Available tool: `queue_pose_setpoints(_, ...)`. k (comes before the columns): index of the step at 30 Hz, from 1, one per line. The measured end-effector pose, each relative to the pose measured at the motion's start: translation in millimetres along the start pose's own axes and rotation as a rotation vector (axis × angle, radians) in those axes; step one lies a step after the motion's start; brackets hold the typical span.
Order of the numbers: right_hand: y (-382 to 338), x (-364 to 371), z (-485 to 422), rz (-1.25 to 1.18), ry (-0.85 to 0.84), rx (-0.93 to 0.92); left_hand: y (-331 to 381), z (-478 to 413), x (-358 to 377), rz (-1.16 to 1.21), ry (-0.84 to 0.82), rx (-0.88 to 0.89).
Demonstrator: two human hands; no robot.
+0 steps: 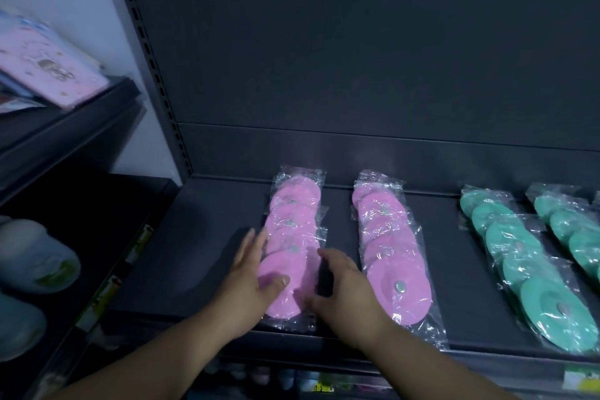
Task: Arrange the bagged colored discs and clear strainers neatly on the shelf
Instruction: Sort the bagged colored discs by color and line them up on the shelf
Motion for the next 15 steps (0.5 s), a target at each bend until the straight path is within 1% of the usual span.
queue_pose_setpoints(3, 4.7, 4.0, -5.4, -0.114, -0.01, 0.067, -2.1, -1.7, 5.2, 0.114, 0.003, -0.109)
queue_pose_setpoints(6, 0.6, 15.2, -5.0, -0.171, -0.063, 0.083, -1.9, 2.1, 12.7, 0.111, -0.007, -0.121)
queue_pose_setpoints(12, 7.7, 20.6, -9.4, -0.3, -0.064, 0.075, 5.8, 4.9, 12.8, 0.021, -0.043, -0.05)
queue_pose_setpoints(15, 11.5, 14.5, -12.0, -0.315, -0.008, 0.094, 6.7, 3.4, 7.7, -0.034, -0.039, -0.025)
Point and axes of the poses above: each hand's wrist, its own z-axis away from the middle knuckle, its own x-axis out of the palm, y = z × x, the point moved 8 cm from there along -z, towards the middle knuckle, and after that the axes turned 11 degrees about -y, right-handed, at the moved point
